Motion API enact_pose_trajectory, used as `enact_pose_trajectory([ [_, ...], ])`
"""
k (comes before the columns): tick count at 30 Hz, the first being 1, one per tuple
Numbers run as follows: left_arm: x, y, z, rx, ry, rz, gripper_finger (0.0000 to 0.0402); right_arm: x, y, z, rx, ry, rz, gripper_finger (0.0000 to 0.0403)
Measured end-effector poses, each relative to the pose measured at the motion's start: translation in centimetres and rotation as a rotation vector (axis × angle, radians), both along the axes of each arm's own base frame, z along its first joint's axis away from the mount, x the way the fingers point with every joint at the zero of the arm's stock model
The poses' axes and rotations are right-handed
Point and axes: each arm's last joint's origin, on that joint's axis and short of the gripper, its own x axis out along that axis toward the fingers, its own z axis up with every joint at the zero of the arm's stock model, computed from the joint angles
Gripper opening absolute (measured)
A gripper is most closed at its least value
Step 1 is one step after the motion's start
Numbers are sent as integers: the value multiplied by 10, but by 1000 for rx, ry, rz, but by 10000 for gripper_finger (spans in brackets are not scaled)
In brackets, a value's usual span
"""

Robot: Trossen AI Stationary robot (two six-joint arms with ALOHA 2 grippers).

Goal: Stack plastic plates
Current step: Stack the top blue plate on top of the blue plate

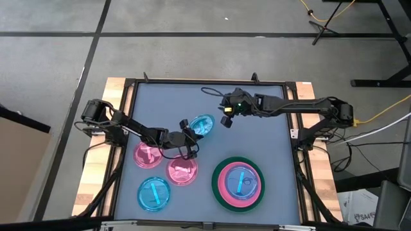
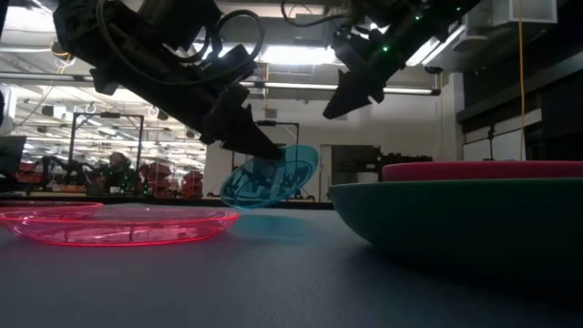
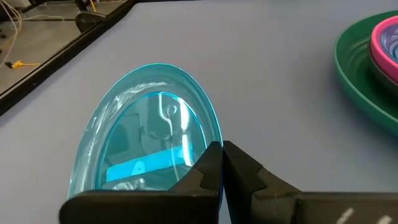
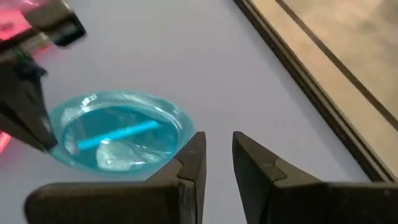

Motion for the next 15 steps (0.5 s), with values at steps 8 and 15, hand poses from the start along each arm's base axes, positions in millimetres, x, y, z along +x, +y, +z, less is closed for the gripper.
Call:
enact_pose_trajectory([
  [8, 0, 0, 0, 0, -3, 0, 0, 10, -3, -17, 54, 16, -53, 69],
  [15, 0, 0, 0, 0, -5, 0, 0, 16, -4, -34, 67, 67, -64, 69],
])
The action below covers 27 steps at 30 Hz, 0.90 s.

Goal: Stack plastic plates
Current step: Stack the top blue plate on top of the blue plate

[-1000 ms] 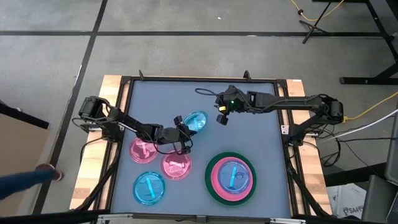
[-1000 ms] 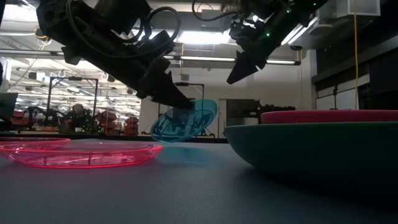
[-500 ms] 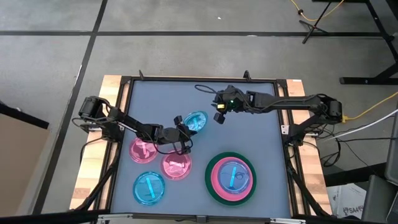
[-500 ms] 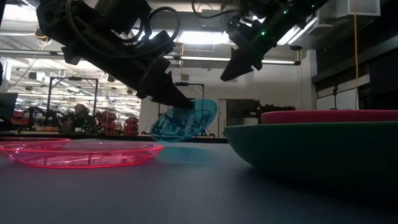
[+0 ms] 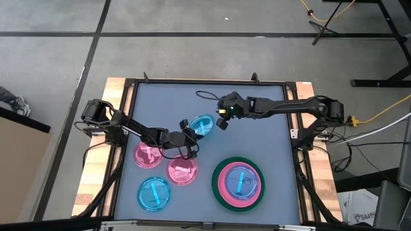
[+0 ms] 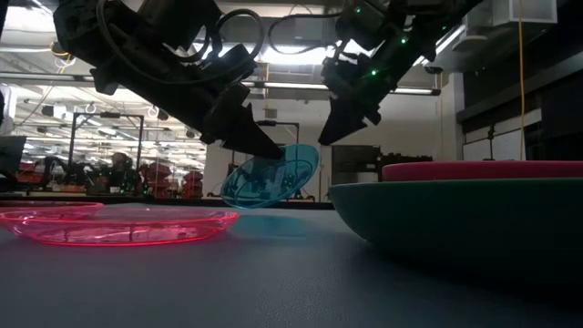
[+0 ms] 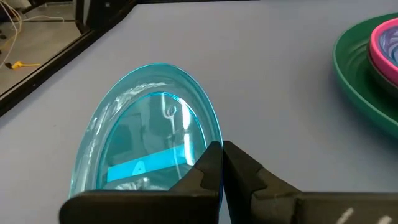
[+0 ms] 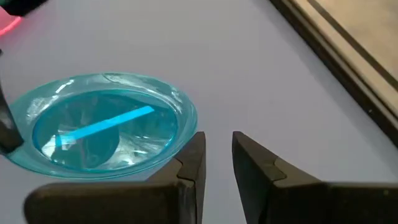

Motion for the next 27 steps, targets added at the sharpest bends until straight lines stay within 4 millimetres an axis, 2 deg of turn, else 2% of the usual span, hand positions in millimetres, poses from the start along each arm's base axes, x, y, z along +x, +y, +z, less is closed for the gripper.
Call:
enact_pose_trajectory([
  [7, 0, 0, 0, 0, 0, 0, 0, 1, 0, -3, 61, -20, -48, 69],
  [12, 0, 1, 0, 12, -1, 20, 0, 2, 2, -3, 168, -56, -78, 69],
  [27, -1, 3, 1, 122, 25, 55, 0, 2, 4, -3, 382, -123, -192, 69],
])
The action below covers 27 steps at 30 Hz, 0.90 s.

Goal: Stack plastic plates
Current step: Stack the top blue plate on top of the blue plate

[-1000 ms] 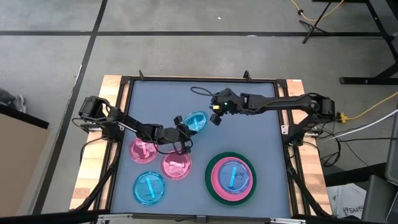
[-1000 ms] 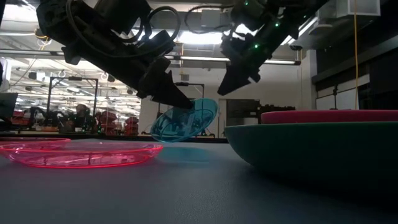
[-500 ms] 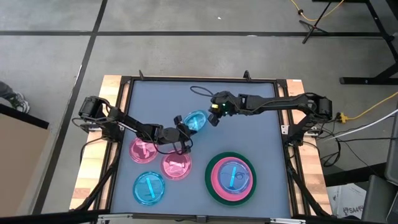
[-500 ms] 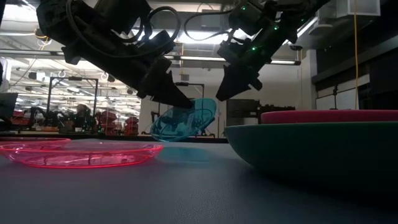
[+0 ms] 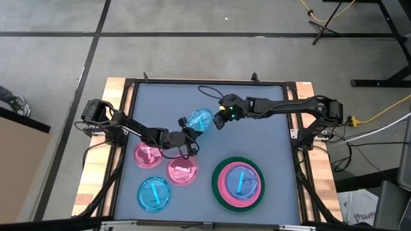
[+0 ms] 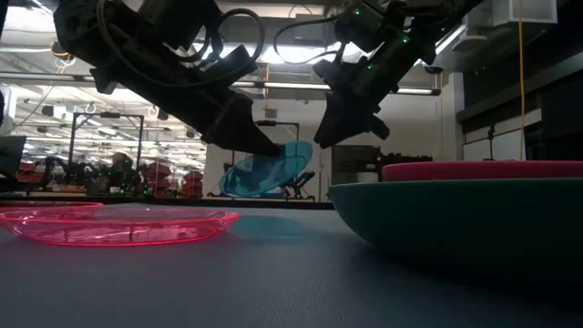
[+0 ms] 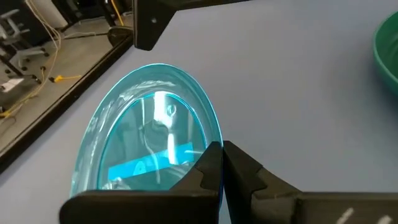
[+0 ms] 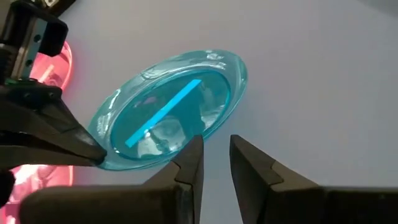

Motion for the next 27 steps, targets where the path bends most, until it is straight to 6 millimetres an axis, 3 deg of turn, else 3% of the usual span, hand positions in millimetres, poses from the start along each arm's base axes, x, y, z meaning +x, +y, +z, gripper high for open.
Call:
enact_pose_trajectory([
  [27, 2, -1, 5, 63, -14, -36, 0, 0, 3, 0, 220, -45, -82, 69],
])
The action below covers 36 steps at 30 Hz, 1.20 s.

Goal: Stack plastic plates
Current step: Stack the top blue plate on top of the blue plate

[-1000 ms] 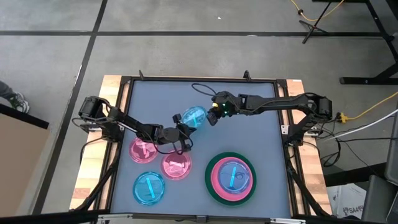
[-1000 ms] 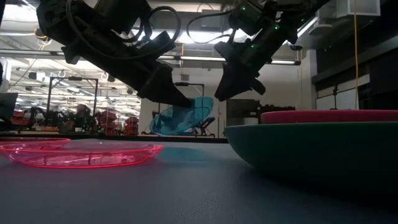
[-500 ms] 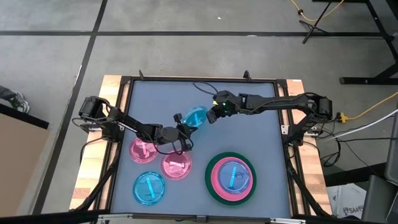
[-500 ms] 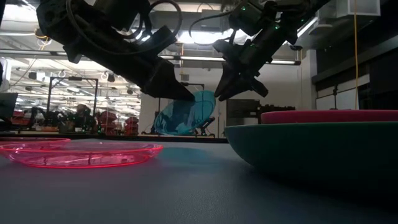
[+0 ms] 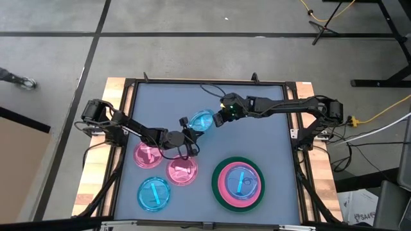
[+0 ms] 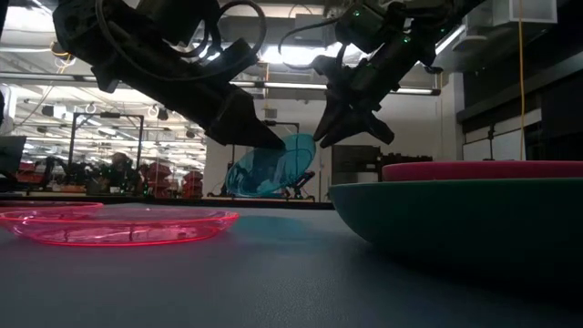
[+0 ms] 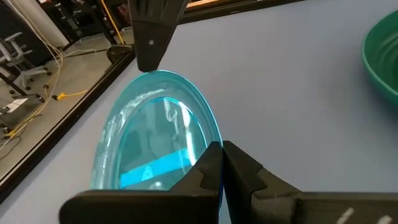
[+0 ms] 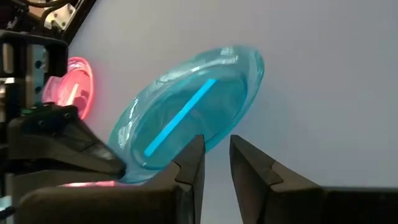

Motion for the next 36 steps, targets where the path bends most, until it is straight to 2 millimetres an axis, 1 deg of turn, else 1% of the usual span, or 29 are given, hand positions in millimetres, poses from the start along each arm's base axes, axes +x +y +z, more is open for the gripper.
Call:
enact_pose_trajectory([
  [4, -1, 0, -2, 4, 19, 2, 0, 0, 1, 0, 86, -11, -30, 69],
  [15, -1, 0, -2, 11, 29, 2, 0, 0, 2, 0, 132, -17, -65, 69],
  [27, -1, 0, -2, 11, 32, 2, 0, 1, 3, 0, 174, -22, -25, 69],
  [32, -1, 0, -2, 11, 33, 1, 0, 1, 3, 0, 208, -24, -93, 69],
  [36, -1, 0, -2, 11, 33, 1, 0, 1, 3, 0, 211, -24, -98, 69],
])
